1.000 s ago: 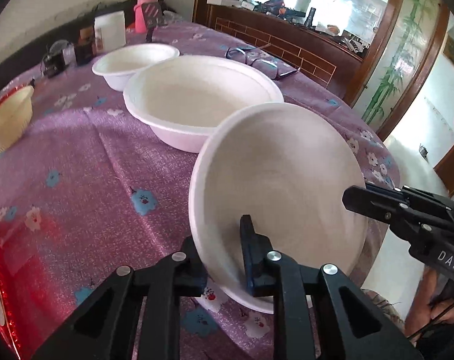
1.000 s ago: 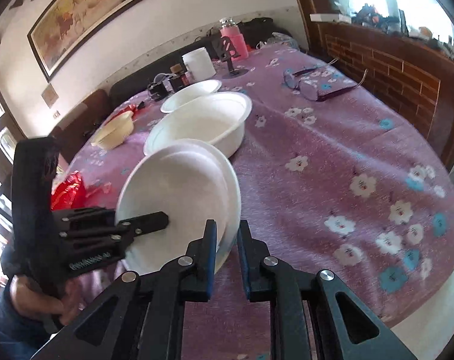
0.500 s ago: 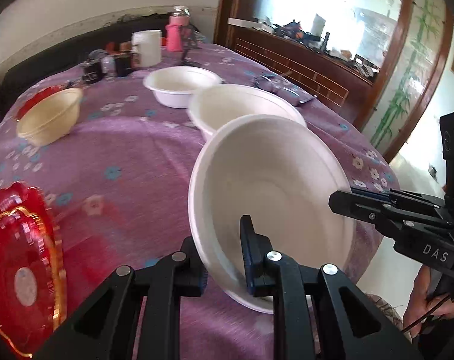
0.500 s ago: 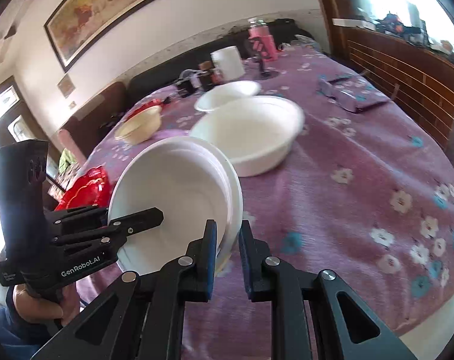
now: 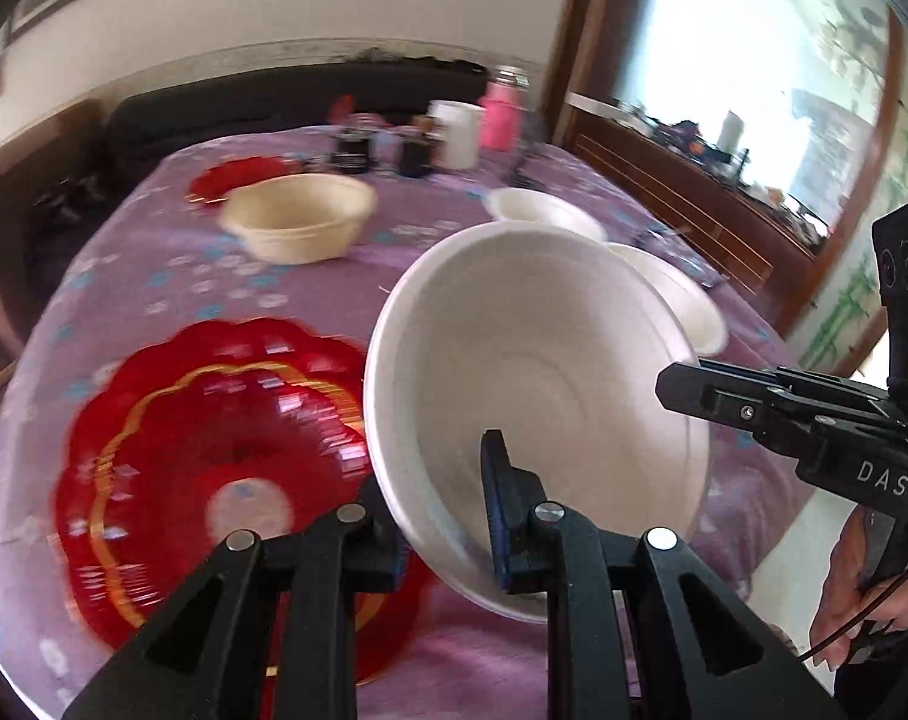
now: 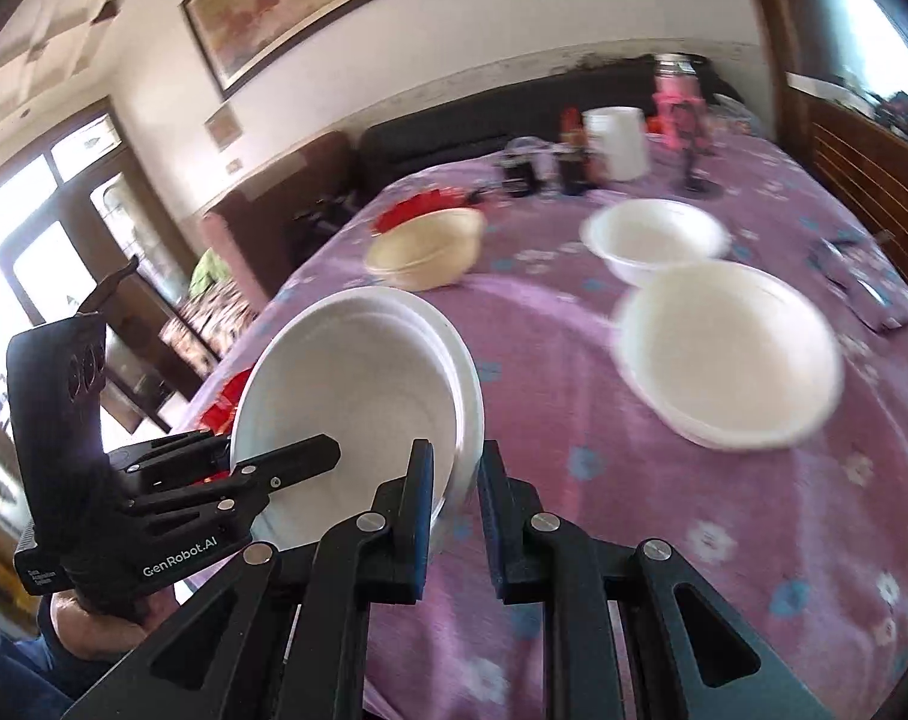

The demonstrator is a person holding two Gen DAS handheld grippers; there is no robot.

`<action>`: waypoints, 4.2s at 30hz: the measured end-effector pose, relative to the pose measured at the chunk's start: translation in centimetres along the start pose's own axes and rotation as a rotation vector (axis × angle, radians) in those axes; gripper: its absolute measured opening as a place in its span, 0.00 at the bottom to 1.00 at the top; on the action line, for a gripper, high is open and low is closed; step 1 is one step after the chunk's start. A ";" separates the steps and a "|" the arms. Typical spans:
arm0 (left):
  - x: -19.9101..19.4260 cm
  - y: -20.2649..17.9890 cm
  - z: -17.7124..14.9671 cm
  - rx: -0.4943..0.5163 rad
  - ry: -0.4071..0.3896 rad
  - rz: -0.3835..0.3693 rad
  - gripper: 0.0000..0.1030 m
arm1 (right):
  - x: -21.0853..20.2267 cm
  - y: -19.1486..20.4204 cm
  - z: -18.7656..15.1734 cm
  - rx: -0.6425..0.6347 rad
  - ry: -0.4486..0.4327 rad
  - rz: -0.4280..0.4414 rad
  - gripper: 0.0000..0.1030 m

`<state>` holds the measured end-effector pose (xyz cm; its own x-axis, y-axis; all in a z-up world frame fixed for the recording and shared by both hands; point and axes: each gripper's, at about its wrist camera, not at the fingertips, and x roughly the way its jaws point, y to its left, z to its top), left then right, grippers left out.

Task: Organize plates and bowls
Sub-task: 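Lower the white bowl onto the stacked red plates and open the right tool, then move both tools to the beige ribbed bowl and grasp its rim, then lift the beige bowl off the cloth with both tools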

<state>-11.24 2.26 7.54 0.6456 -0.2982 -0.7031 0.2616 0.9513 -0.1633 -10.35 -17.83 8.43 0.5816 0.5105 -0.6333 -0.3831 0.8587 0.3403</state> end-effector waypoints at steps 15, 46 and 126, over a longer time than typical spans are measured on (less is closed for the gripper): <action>-1.2 9.5 -2.4 -0.183 0.038 0.120 0.19 | 9.9 7.4 1.6 -0.083 0.155 0.099 0.17; -1.6 12.0 -3.0 -0.266 0.036 0.123 0.35 | 8.1 5.6 1.4 -0.024 0.103 0.112 0.41; 11.0 12.2 16.7 -0.298 0.240 -0.061 0.11 | 14.6 -5.4 14.8 0.219 0.105 0.028 0.17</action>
<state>11.00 9.27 9.41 0.4399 -0.3618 -0.8219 0.0520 0.9240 -0.3789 10.80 -14.31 7.61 0.4910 0.5362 -0.6866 -0.2267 0.8396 0.4935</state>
